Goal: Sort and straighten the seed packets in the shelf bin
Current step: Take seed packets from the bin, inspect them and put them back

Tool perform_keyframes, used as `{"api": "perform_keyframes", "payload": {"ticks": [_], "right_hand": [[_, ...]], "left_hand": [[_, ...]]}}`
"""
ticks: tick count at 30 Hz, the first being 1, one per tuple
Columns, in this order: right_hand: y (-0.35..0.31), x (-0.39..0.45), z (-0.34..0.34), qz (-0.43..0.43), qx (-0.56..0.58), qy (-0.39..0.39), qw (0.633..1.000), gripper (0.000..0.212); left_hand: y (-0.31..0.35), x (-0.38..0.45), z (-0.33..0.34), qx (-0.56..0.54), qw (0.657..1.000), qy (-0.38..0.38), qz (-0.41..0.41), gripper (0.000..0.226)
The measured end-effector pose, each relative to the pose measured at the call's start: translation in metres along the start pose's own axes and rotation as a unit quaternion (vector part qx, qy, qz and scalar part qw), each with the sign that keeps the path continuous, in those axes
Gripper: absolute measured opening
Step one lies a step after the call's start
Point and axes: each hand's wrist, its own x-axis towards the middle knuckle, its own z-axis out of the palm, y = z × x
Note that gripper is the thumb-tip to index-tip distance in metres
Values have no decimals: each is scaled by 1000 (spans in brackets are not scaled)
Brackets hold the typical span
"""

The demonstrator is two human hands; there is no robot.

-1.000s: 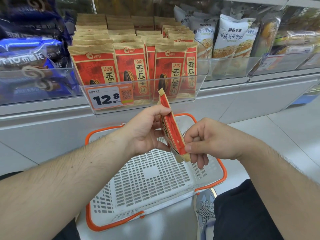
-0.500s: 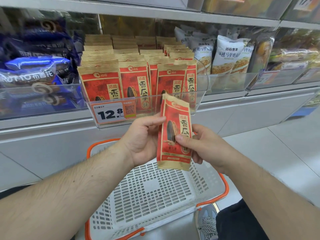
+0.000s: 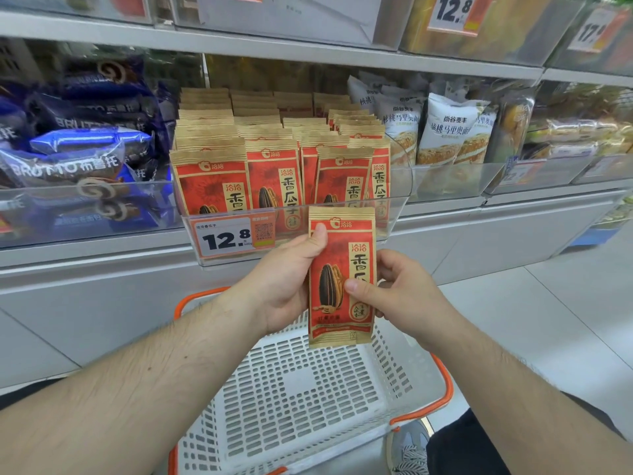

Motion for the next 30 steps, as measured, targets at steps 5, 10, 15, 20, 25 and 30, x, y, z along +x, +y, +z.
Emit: {"api": "perform_keyframes", "payload": {"ticks": [5,10,15,20,25,30], "right_hand": [[-8,5,6,-44,62,37,996,20],[-30,15,10,-79,68,16,994,22],[-76,35,1,-171,80,32,981,24],[-133,56,-9,-232,51,33,971,23],[-161,83,-11,-224,-47,3,973,20],[-162,103,-1,-205,-146,-36,967,23]], "left_hand": [[9,-3,-1,34,999,8,23,40],[34,-9,-11,73,994,15,76,32],[61,-11,-28,-33,979,149,134,30],[72,-17,-41,-28,960,230,160,18],[67,-20,-43,62,960,235,141,15],[65,-18,-40,73,960,241,121,14]]}}
